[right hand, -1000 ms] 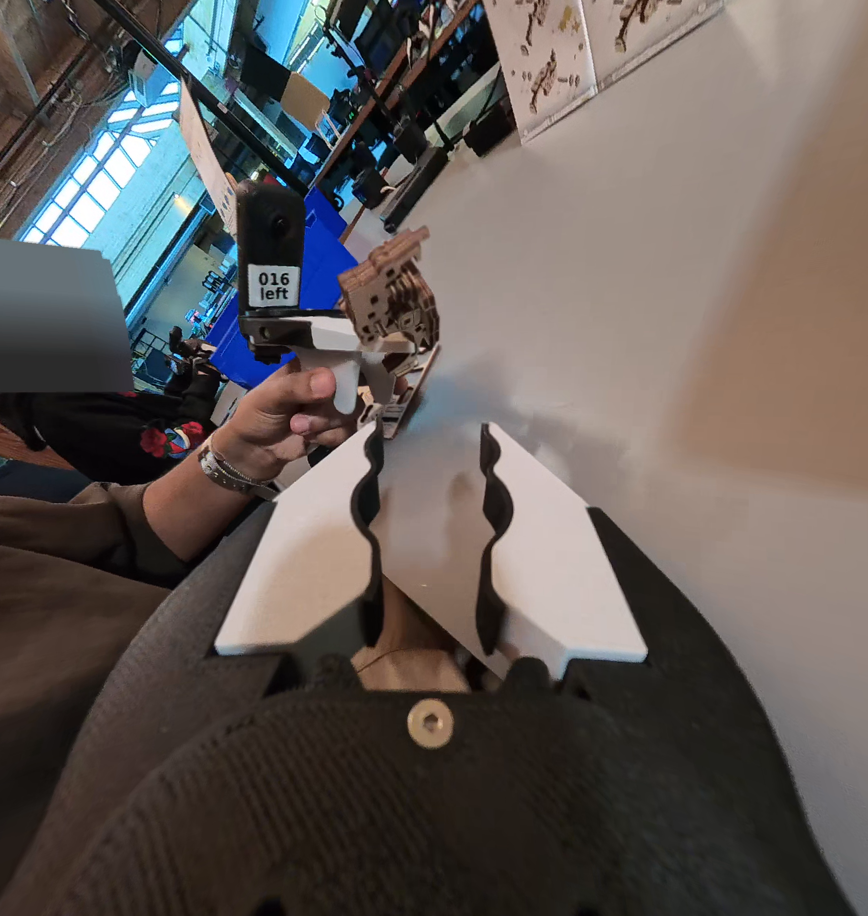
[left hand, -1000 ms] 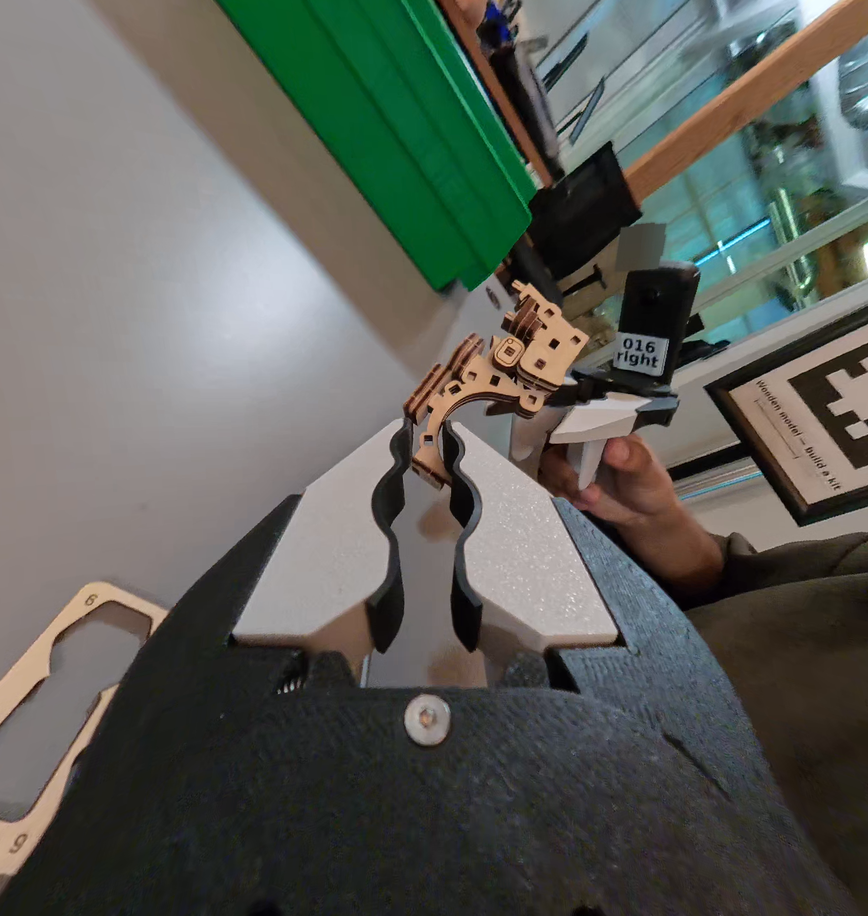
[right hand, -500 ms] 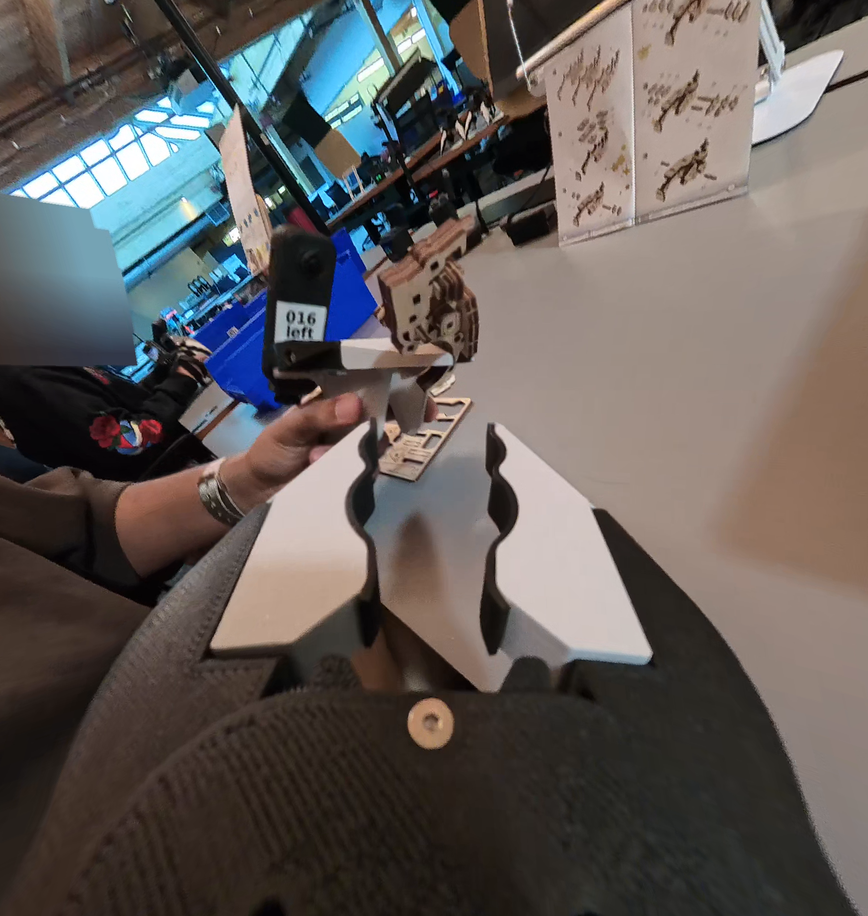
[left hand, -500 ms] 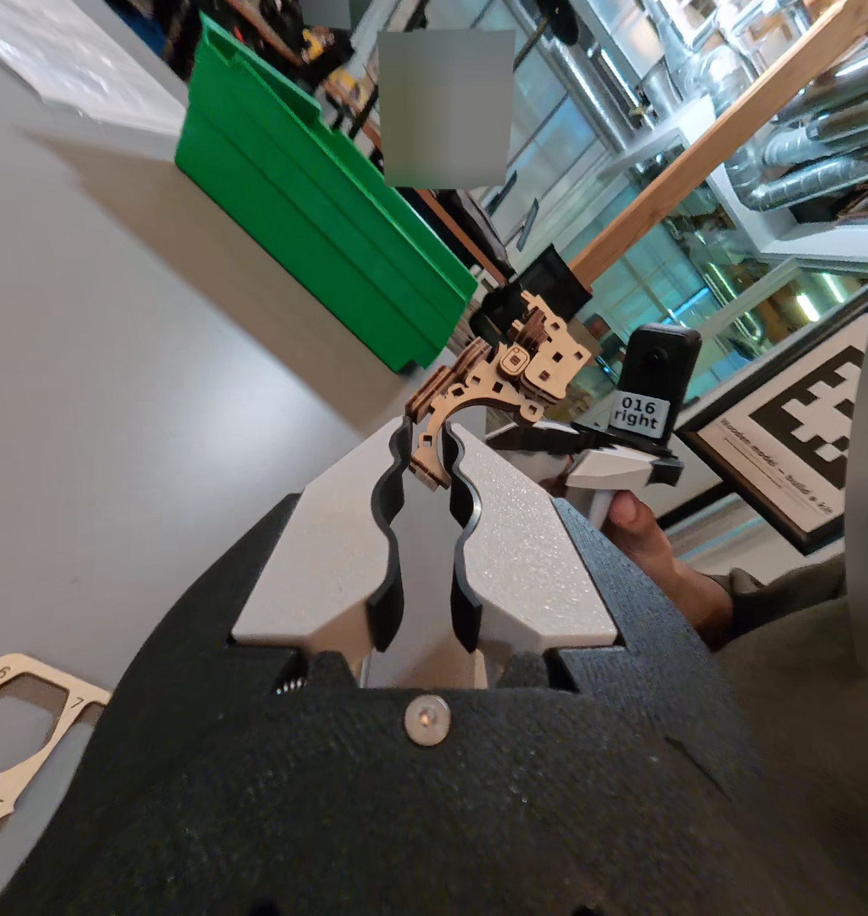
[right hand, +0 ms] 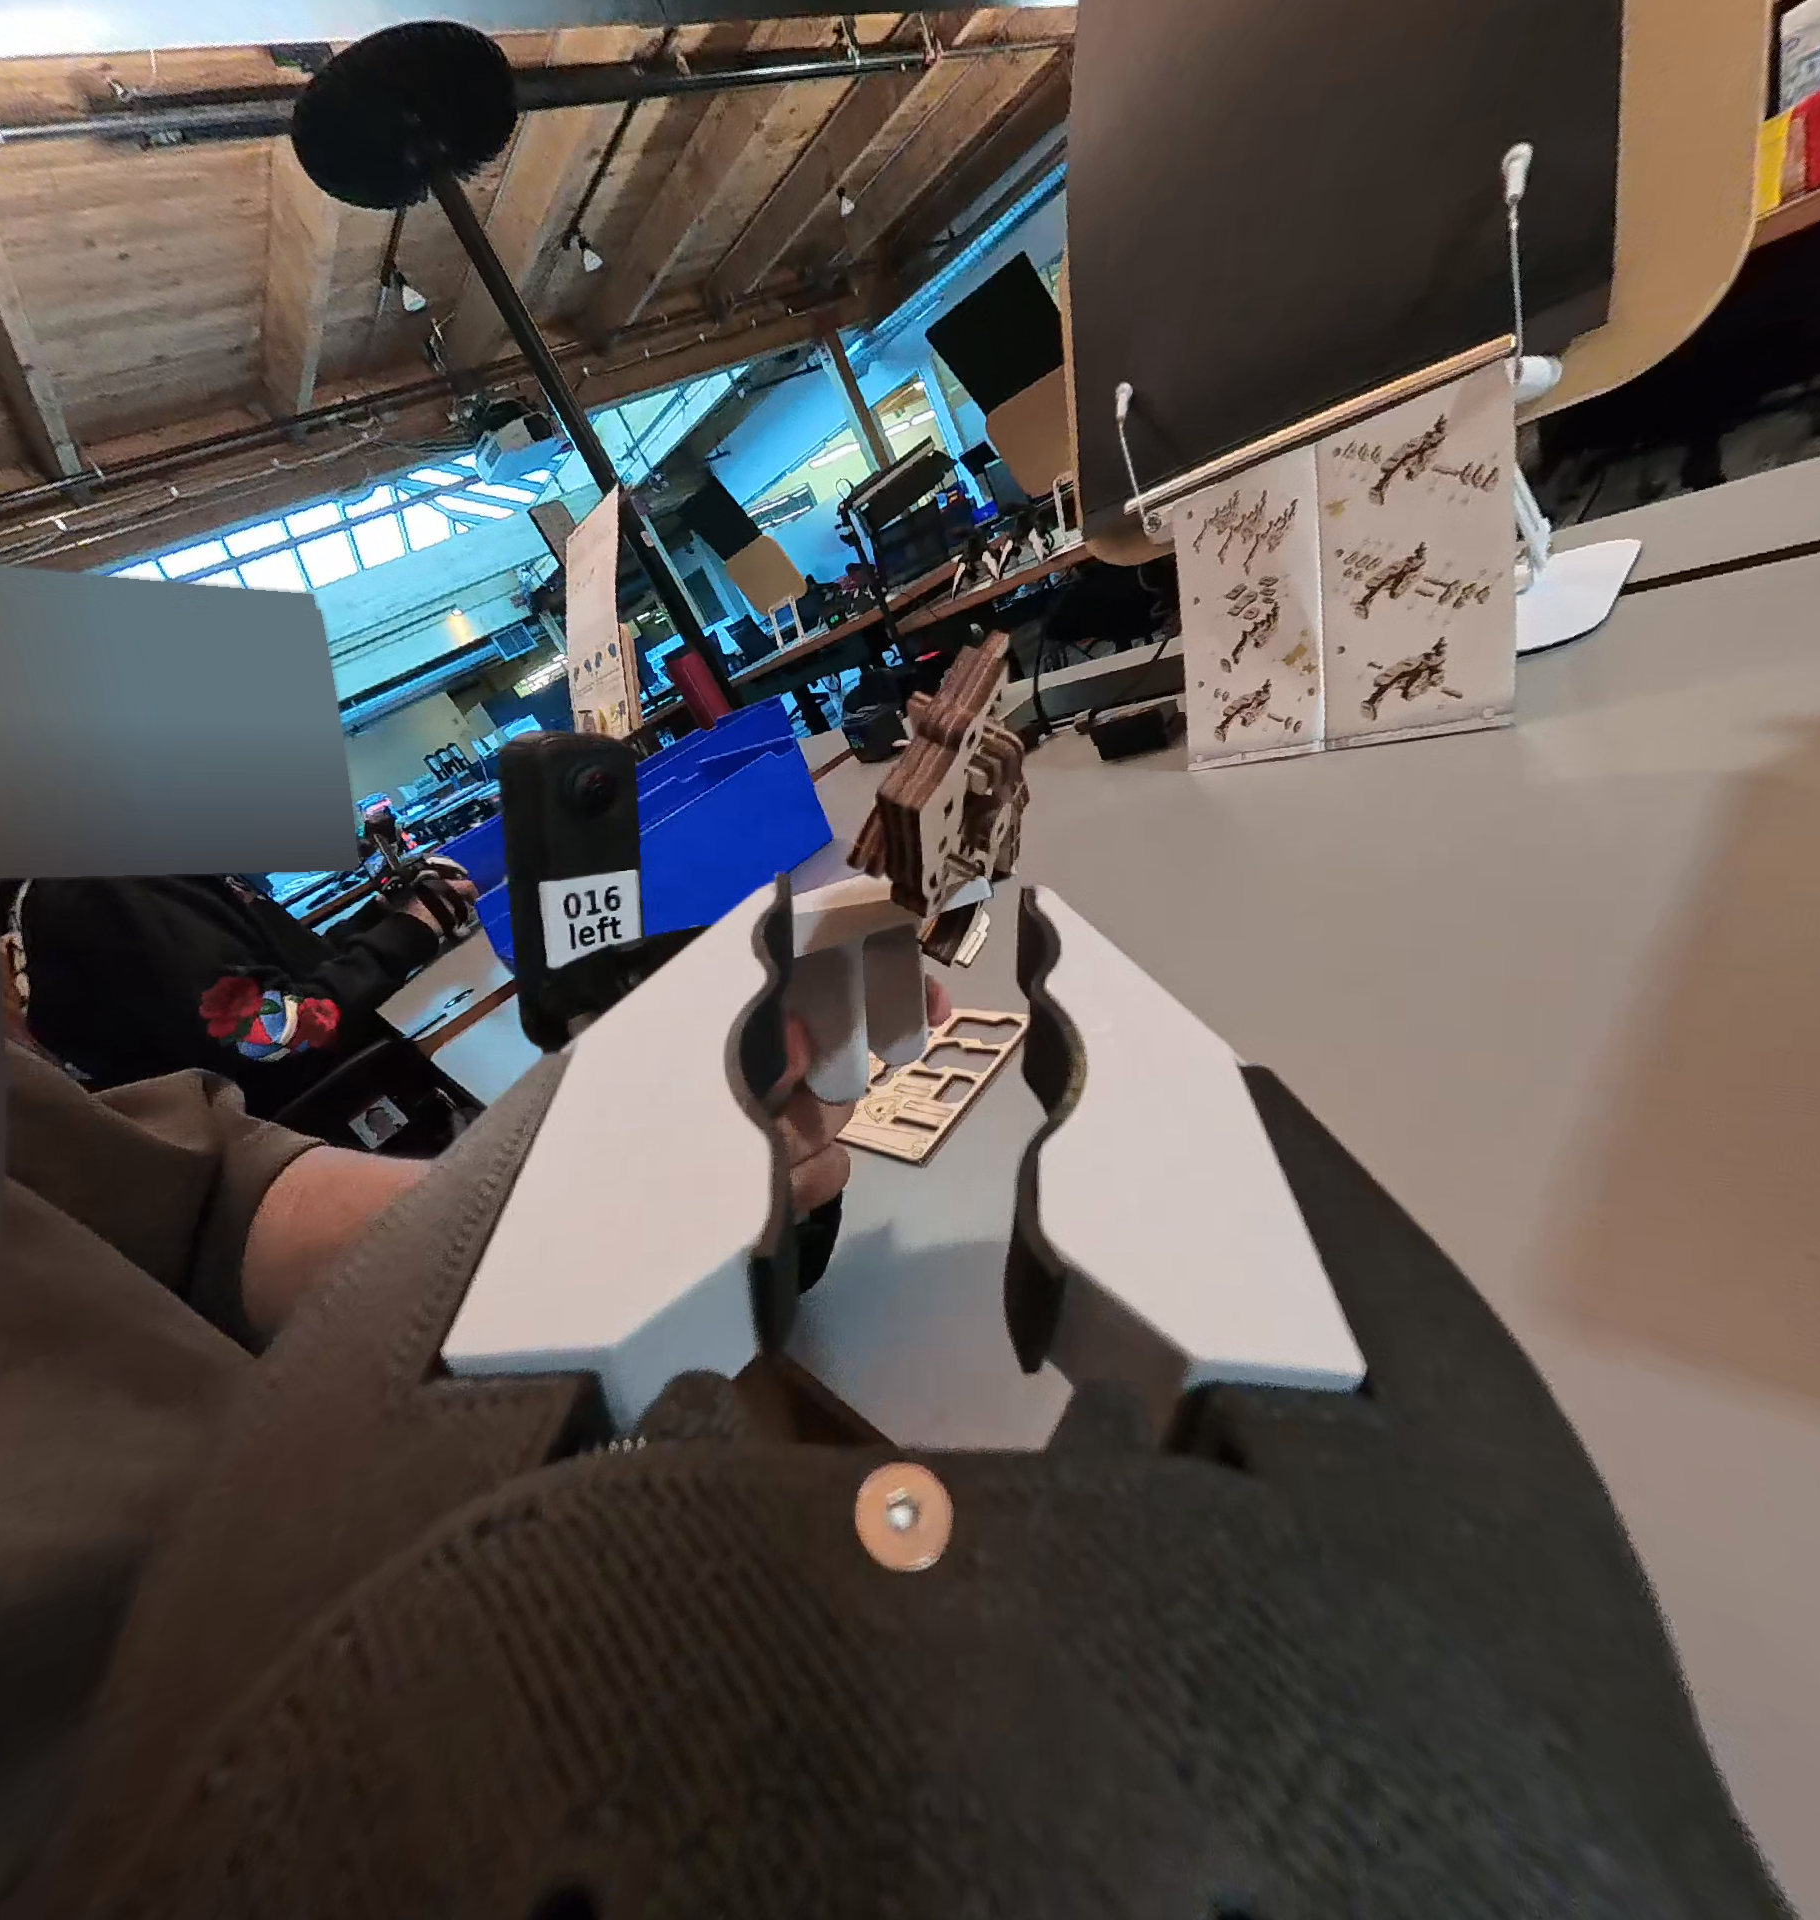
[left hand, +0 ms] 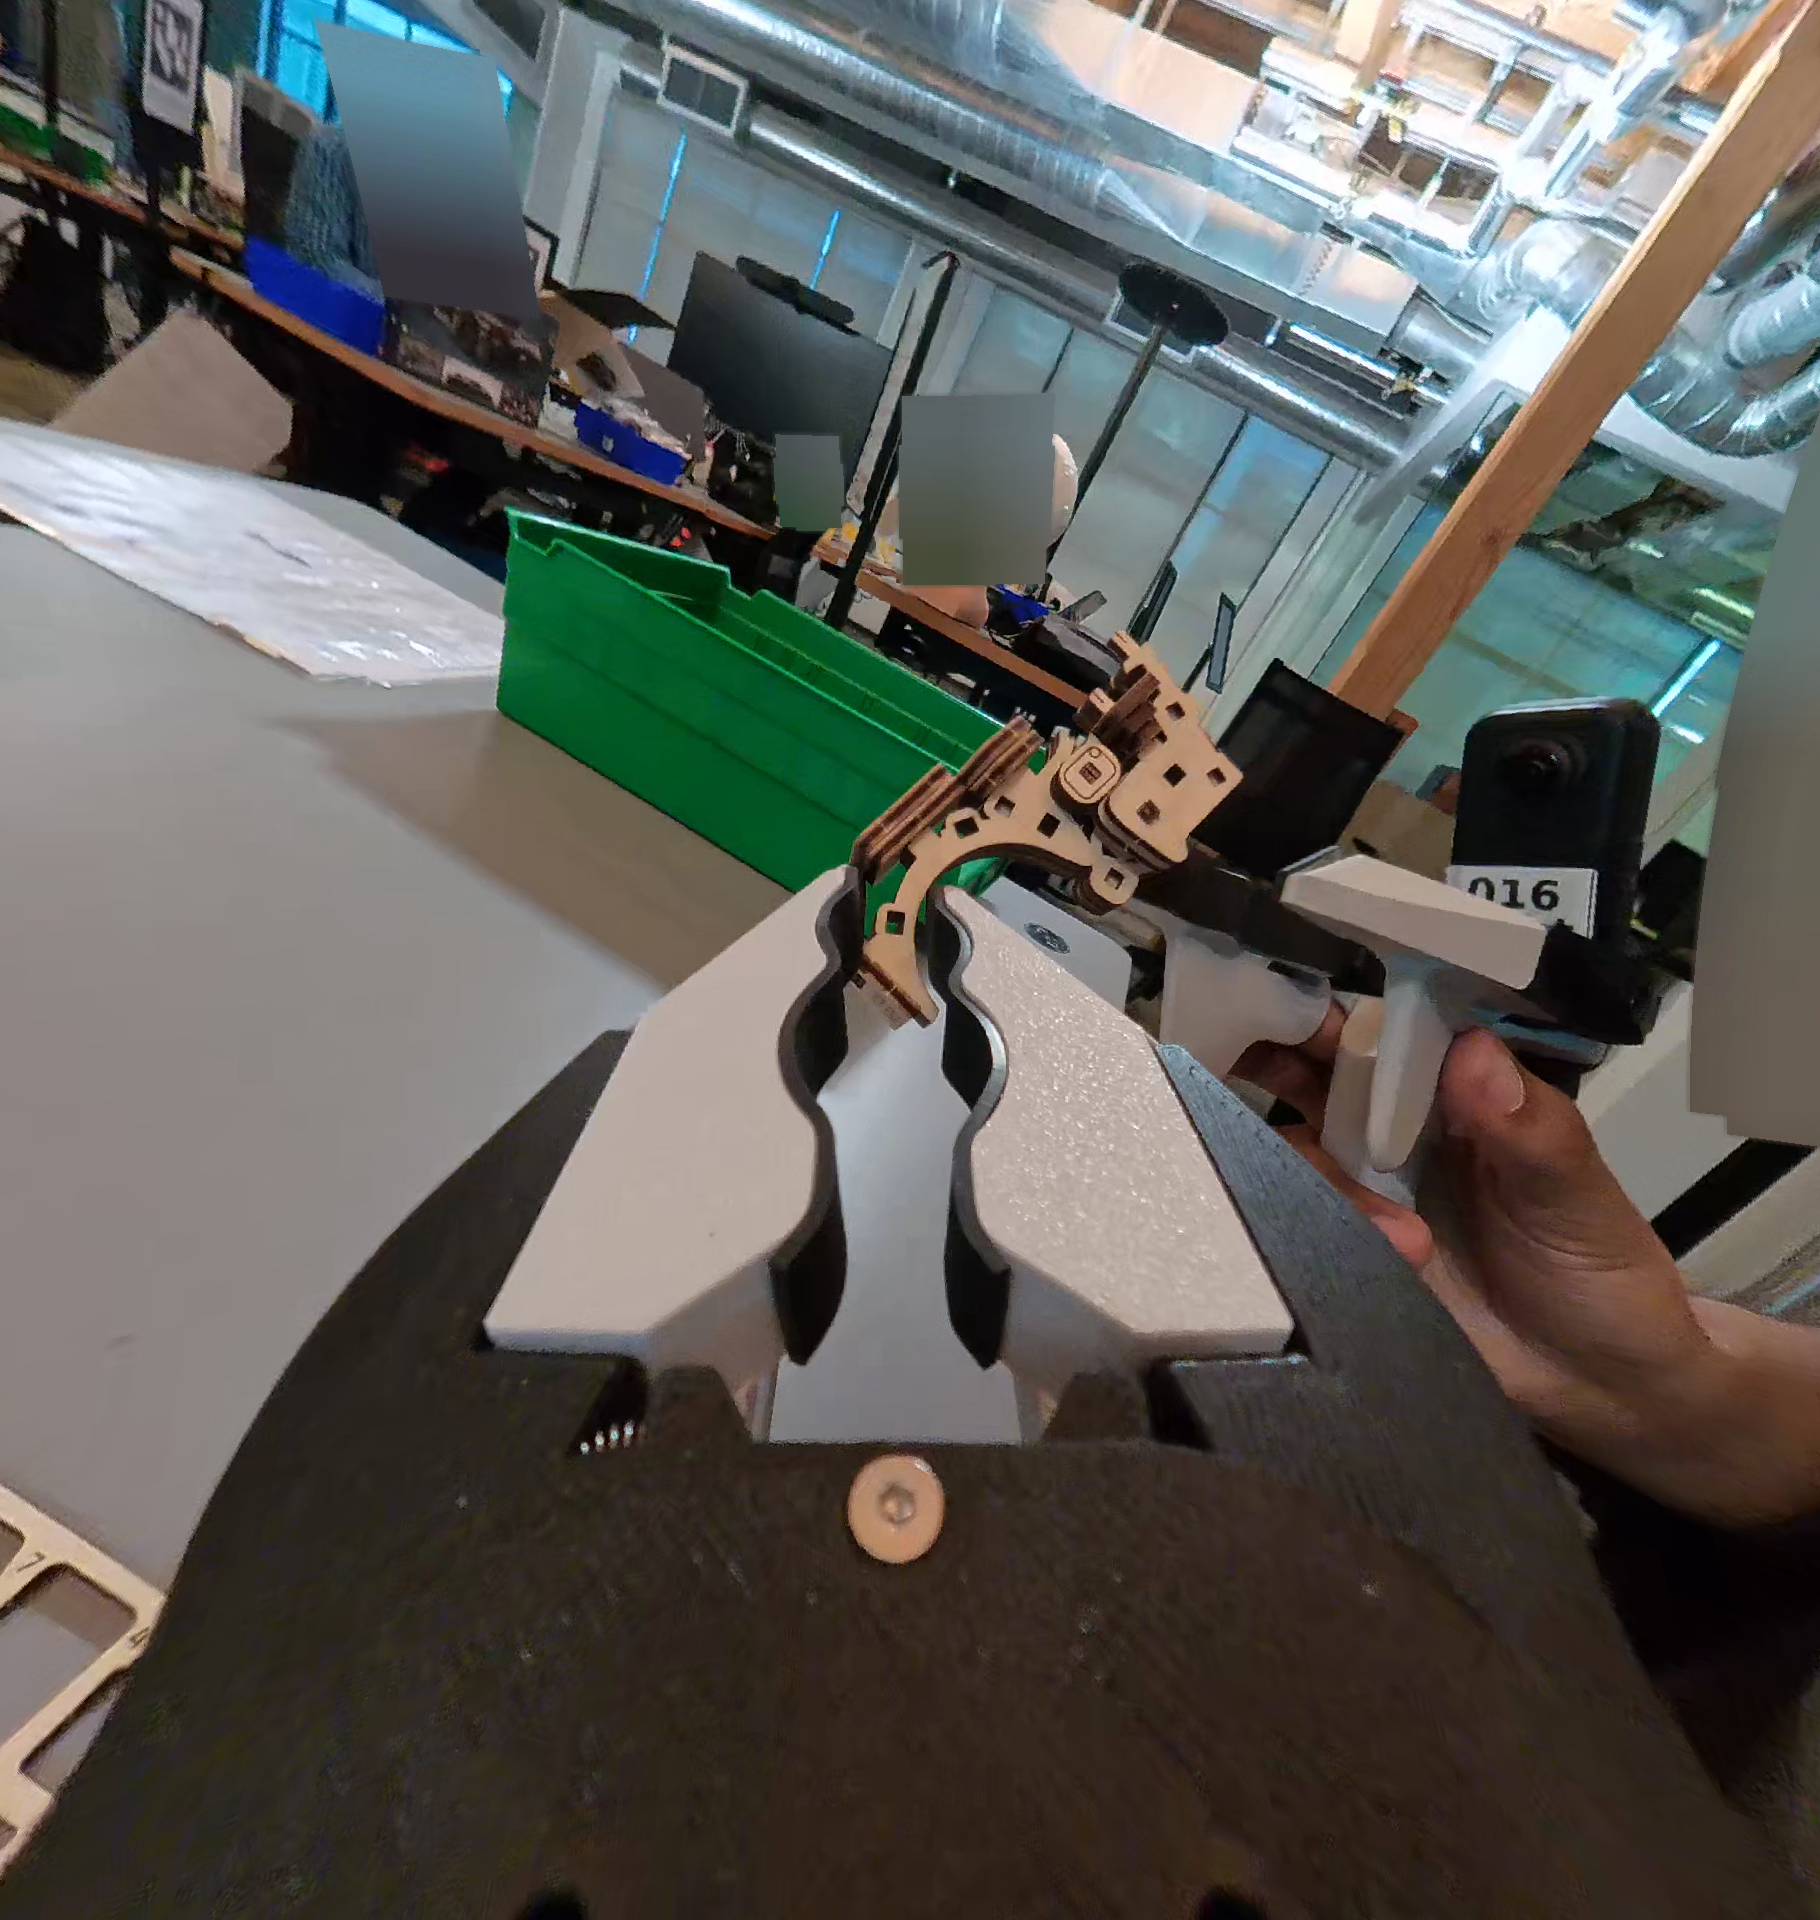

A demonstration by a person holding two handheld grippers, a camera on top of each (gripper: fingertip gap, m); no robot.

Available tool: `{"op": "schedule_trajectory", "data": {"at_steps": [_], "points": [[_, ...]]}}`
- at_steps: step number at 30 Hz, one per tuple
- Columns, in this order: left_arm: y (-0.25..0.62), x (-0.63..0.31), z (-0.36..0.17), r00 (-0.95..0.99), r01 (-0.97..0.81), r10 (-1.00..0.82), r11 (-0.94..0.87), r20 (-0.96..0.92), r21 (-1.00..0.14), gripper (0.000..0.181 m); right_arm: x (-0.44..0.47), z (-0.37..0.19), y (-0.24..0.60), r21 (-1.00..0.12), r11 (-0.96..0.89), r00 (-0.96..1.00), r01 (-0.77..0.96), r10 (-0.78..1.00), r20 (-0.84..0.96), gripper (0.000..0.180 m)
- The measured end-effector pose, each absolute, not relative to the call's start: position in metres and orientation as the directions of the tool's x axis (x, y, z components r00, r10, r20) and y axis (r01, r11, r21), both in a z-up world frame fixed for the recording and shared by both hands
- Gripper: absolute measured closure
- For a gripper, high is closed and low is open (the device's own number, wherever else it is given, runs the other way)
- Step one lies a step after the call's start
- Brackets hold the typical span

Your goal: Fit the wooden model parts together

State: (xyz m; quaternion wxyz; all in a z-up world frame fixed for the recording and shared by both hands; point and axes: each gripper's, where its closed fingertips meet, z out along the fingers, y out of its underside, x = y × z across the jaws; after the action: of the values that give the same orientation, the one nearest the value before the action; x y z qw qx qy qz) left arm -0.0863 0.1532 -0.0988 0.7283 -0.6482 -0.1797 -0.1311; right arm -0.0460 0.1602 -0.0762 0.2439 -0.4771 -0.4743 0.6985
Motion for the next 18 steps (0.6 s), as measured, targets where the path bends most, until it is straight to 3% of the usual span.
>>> {"op": "schedule_trajectory", "data": {"at_steps": [7,18], "points": [[0.153,-0.073,-0.091,0.931,0.348,0.052,0.172,0.361,-0.922,0.172,-0.045,-0.077,0.155,-0.880,-0.458,-0.414,0.123,0.783,-0.465,0.134],[0.153,-0.063,-0.089,0.939,0.332,0.025,0.199,0.343,-0.922,0.172,-0.039,-0.069,0.154,-0.864,-0.495,-0.441,0.094,0.757,-0.481,0.153]]}}
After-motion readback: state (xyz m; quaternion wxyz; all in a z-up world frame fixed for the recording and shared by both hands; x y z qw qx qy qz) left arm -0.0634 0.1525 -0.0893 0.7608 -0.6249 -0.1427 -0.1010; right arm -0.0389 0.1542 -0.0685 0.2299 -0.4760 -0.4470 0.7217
